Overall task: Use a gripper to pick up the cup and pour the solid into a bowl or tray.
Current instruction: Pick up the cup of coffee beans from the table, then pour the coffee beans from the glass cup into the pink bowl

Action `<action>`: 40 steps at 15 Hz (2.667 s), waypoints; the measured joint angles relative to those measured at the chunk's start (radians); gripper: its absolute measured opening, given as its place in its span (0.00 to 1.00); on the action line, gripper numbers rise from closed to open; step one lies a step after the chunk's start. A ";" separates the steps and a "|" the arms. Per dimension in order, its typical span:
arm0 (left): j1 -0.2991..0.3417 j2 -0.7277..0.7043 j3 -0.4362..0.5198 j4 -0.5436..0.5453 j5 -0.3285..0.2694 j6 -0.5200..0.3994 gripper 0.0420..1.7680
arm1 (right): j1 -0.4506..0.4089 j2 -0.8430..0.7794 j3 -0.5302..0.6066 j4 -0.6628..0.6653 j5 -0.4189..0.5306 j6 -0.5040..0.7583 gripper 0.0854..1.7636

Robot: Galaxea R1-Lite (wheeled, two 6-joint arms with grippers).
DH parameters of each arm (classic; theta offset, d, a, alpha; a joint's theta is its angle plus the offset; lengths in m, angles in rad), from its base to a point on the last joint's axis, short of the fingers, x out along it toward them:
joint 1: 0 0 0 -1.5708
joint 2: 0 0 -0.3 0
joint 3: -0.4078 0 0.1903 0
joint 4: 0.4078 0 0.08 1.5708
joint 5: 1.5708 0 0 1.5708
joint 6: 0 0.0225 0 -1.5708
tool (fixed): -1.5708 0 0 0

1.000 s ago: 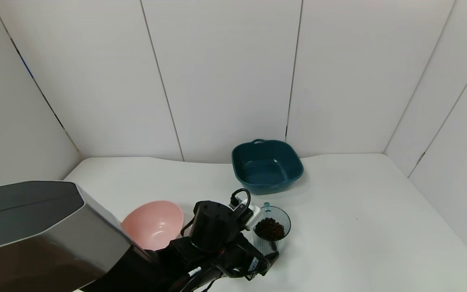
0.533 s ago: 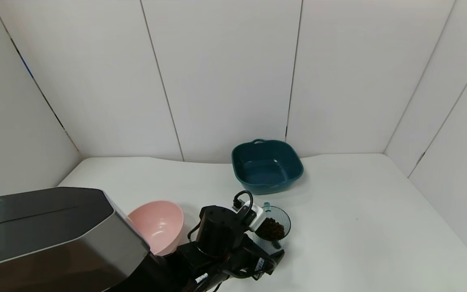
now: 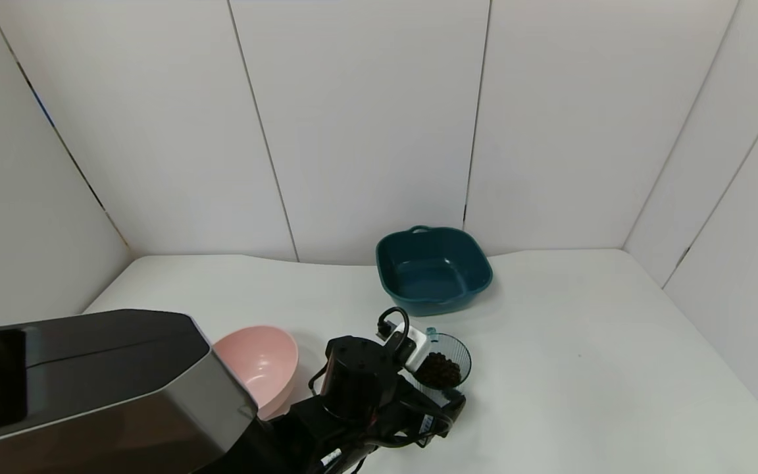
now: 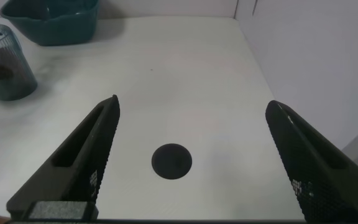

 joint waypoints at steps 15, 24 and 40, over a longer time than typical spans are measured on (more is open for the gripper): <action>-0.007 0.079 0.005 -0.126 0.013 -0.010 0.97 | 0.000 0.000 0.000 0.000 0.000 0.000 0.97; -0.014 0.090 0.009 -0.150 0.016 -0.009 0.97 | 0.000 0.000 0.000 0.000 0.000 0.000 0.97; -0.019 0.084 0.013 -0.171 0.032 -0.010 0.72 | 0.000 0.000 0.000 0.000 0.000 0.000 0.97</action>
